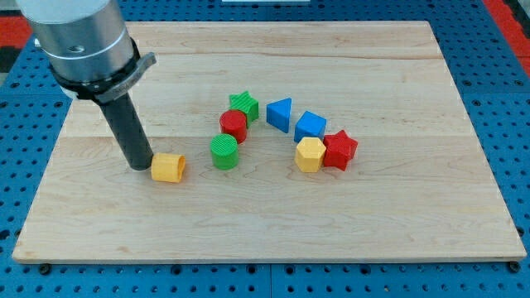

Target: Drag the yellow heart right to the green circle

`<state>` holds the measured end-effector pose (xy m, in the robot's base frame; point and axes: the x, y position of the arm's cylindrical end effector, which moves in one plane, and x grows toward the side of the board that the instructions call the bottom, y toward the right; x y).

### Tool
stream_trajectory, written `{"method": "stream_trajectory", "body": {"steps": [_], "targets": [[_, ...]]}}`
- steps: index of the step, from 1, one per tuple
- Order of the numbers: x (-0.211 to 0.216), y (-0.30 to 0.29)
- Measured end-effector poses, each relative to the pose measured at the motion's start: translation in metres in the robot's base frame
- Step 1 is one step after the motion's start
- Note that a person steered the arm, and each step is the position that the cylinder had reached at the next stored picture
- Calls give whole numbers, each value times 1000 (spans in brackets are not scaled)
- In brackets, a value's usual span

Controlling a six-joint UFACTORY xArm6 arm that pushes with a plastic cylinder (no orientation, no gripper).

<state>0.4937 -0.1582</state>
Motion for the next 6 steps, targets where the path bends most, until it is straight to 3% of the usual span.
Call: {"method": "stream_trajectory", "body": {"steps": [4, 6], "targets": [[-11, 43], [26, 46]]}}
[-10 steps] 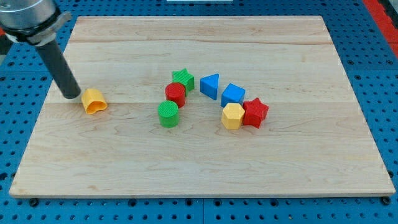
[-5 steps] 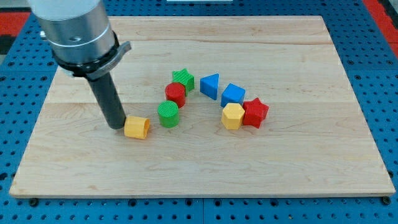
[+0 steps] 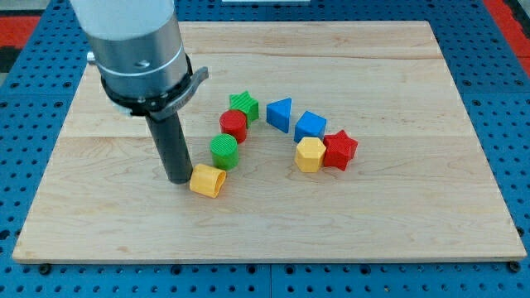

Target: Drag the yellow heart right to the green circle

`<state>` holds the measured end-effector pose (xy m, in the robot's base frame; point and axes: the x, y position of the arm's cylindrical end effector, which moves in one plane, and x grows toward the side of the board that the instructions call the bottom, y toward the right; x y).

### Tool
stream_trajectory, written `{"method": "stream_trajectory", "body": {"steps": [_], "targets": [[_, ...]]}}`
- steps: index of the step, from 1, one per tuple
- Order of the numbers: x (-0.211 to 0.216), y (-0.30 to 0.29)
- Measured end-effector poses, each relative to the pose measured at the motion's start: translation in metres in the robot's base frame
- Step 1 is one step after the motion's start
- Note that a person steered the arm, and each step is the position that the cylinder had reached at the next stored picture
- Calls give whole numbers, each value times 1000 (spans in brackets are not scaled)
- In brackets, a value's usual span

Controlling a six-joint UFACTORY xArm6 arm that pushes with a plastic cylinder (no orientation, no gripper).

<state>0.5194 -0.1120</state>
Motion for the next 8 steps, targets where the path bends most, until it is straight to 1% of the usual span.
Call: {"method": "stream_trajectory", "body": {"steps": [1, 3, 4, 6, 8], "targets": [[12, 5], [15, 46], [15, 80], [15, 86], [4, 91]]}}
